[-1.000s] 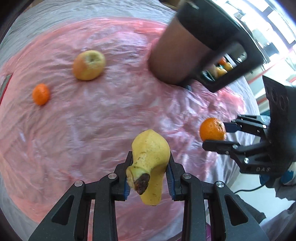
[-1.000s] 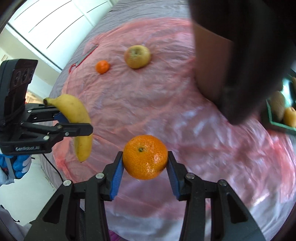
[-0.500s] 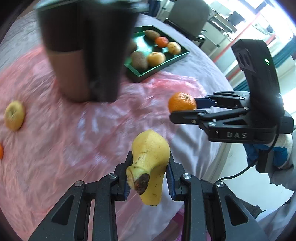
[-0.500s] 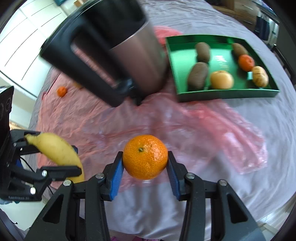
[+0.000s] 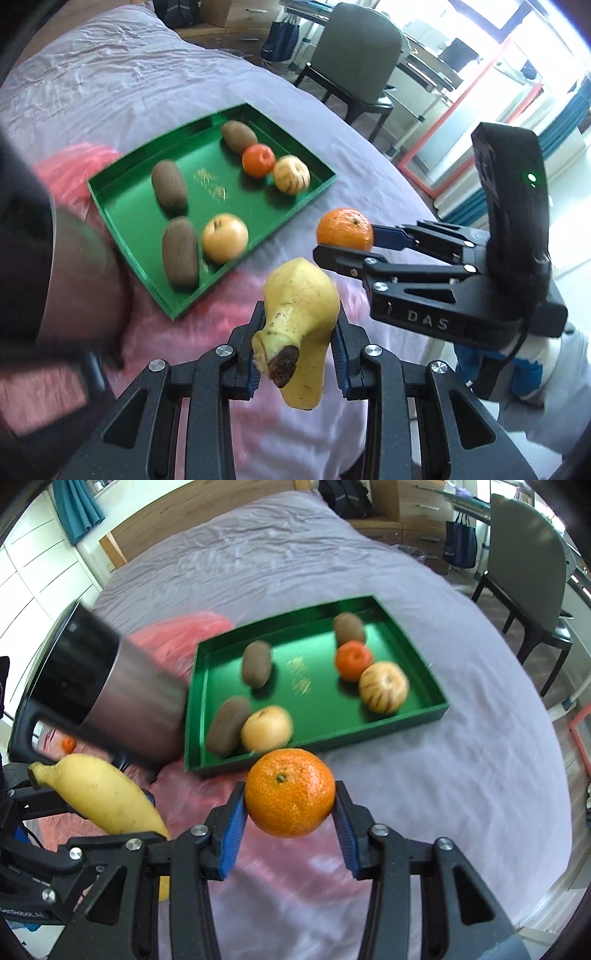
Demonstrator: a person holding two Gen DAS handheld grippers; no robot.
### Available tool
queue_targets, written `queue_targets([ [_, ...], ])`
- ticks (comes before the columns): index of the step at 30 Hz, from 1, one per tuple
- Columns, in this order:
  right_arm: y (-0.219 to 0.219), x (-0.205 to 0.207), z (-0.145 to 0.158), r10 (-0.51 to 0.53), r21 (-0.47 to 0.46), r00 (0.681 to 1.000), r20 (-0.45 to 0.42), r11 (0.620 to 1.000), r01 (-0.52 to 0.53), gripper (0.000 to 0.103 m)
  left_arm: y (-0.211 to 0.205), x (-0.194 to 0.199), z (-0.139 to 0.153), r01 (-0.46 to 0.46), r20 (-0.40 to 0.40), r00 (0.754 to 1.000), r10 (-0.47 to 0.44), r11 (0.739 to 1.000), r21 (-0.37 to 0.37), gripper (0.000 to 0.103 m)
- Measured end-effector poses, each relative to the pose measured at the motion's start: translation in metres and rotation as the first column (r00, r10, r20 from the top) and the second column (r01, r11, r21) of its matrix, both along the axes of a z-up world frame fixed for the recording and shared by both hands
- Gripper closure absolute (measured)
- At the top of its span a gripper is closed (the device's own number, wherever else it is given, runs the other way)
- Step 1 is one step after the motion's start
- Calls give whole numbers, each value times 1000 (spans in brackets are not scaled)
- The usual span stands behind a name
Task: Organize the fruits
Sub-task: 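Lower the banana into the tray while the right tool releases the mandarin there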
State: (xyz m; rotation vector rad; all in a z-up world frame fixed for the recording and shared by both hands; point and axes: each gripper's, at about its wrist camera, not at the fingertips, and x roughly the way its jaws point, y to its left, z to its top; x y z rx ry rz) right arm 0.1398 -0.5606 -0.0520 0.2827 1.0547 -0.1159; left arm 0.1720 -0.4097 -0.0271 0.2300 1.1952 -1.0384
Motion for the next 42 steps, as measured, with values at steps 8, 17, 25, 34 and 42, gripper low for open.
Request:
queue_targets([
  [8,-63,65,3,12,-66,999,53,998,-8,64,-58,54,-32,-168,-15,986,168,985,31,76],
  [17,-99,128,-29,45,-126,999,22,991,-42,64,-94,99,-77,-253,-45,965,259,962,102,76],
  [25,-111,143,-60,7,-128,1000,-7,992,-8,64,-95,107,-113,-293,-85,947,311,940,173,76],
  [34,-125,149,-66,-30,-66,999,-13,997,30,61,-88,105,-107,-325,-62,939,339,931,167,69],
  [42,-132,151,-67,-61,-27,998,-16,998,60,51,-82,102,-82,-328,-39,941,336,935,131,64],
])
